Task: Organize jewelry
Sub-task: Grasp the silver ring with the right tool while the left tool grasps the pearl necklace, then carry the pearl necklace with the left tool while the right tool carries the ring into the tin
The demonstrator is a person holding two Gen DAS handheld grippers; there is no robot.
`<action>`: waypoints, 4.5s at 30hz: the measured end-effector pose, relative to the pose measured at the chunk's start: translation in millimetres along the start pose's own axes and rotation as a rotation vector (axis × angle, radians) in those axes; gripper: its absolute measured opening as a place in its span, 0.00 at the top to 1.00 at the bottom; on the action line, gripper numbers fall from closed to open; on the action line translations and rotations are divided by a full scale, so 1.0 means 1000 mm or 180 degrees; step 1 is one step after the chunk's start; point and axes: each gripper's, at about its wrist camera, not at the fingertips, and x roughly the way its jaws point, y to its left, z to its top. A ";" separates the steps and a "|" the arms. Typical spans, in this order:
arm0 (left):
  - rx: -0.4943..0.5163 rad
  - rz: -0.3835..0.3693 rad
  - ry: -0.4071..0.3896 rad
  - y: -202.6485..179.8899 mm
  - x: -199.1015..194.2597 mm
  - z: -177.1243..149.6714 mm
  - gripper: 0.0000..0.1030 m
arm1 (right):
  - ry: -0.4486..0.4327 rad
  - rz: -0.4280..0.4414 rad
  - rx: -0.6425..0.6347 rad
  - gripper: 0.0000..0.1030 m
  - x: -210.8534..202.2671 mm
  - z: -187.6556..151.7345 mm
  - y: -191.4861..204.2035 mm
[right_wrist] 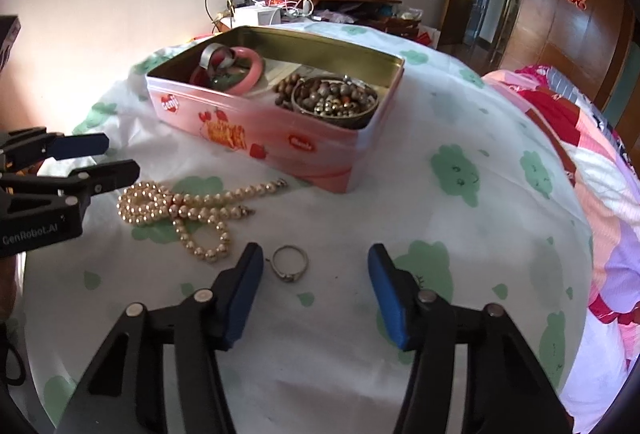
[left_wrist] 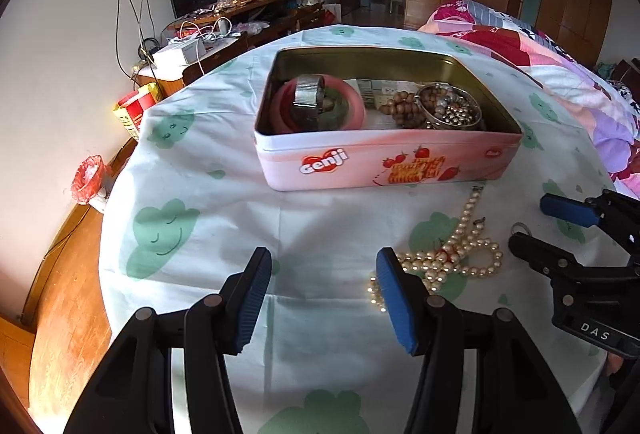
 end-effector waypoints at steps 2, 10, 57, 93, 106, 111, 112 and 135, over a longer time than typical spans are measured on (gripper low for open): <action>0.0001 -0.0007 -0.0001 -0.001 0.000 0.000 0.46 | 0.0014 0.0053 0.0025 0.46 0.000 0.000 -0.002; -0.0020 -0.0070 0.0027 -0.002 0.000 0.002 0.46 | -0.0016 0.0198 -0.0018 0.64 -0.002 -0.002 0.003; 0.0109 -0.0511 -0.0004 -0.011 0.004 0.002 0.92 | -0.0193 -0.0103 0.0248 0.80 -0.012 -0.019 -0.028; -0.0052 -0.0274 -0.0638 0.023 -0.069 0.037 0.95 | -0.0577 0.0040 0.0162 0.80 -0.049 0.003 -0.017; -0.0009 -0.0224 -0.0835 0.021 -0.087 0.064 0.94 | -0.0783 0.0082 0.0053 0.80 -0.066 0.036 -0.012; 0.0001 -0.0203 -0.0885 0.022 -0.089 0.075 0.94 | -0.0844 0.0090 -0.0007 0.80 -0.071 0.050 -0.010; 0.0006 -0.0193 -0.0892 0.022 -0.089 0.077 0.94 | -0.0860 0.0095 -0.0015 0.80 -0.071 0.053 -0.009; 0.0060 0.0106 -0.0780 0.025 -0.029 0.132 0.94 | -0.0844 0.0108 -0.0042 0.80 -0.023 0.118 -0.011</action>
